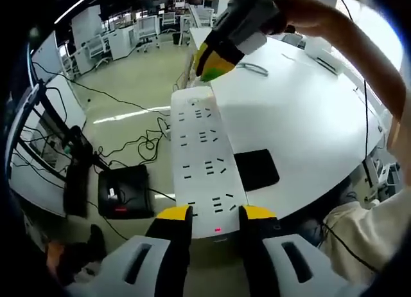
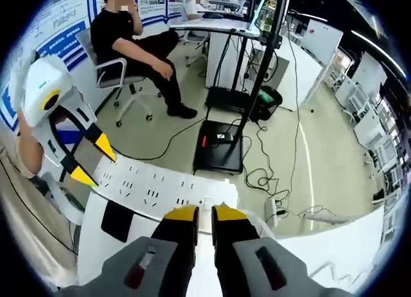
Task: Pick up the power strip scattered on the table, fix it on the side mounting bracket of the table, and press the switch
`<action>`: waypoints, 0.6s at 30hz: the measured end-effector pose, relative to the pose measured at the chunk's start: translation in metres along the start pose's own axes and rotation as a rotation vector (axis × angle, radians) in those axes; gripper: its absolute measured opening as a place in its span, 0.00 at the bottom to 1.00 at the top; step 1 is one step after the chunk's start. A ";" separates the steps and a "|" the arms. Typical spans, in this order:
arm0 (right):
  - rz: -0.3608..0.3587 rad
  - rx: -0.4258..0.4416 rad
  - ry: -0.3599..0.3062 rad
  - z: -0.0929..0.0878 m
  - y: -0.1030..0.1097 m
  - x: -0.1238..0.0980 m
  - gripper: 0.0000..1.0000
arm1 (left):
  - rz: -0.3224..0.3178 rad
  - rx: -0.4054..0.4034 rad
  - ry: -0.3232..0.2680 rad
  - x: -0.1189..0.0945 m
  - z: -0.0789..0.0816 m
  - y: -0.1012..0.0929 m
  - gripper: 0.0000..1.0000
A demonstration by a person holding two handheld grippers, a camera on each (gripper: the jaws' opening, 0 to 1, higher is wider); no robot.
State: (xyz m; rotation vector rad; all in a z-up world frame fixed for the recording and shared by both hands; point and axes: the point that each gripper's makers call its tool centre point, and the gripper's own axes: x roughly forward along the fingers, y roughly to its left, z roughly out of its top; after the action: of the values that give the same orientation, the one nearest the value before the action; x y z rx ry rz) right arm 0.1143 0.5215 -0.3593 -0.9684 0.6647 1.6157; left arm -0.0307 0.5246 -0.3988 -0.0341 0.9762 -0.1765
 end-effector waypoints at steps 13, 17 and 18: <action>-0.084 0.013 -0.115 -0.013 0.005 -0.054 0.07 | 0.001 -0.011 -0.047 0.002 0.004 0.007 0.35; -0.108 0.025 -0.152 -0.016 0.005 -0.072 0.08 | 0.005 -0.017 -0.058 0.002 0.005 0.008 0.35; -0.113 0.025 -0.154 -0.018 0.005 -0.075 0.08 | 0.007 -0.017 -0.057 0.002 0.005 0.008 0.35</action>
State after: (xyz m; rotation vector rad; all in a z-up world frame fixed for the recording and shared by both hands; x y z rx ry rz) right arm 0.1198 0.4675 -0.3044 -0.8389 0.5139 1.5605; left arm -0.0250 0.5323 -0.3985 -0.0513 0.9211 -0.1595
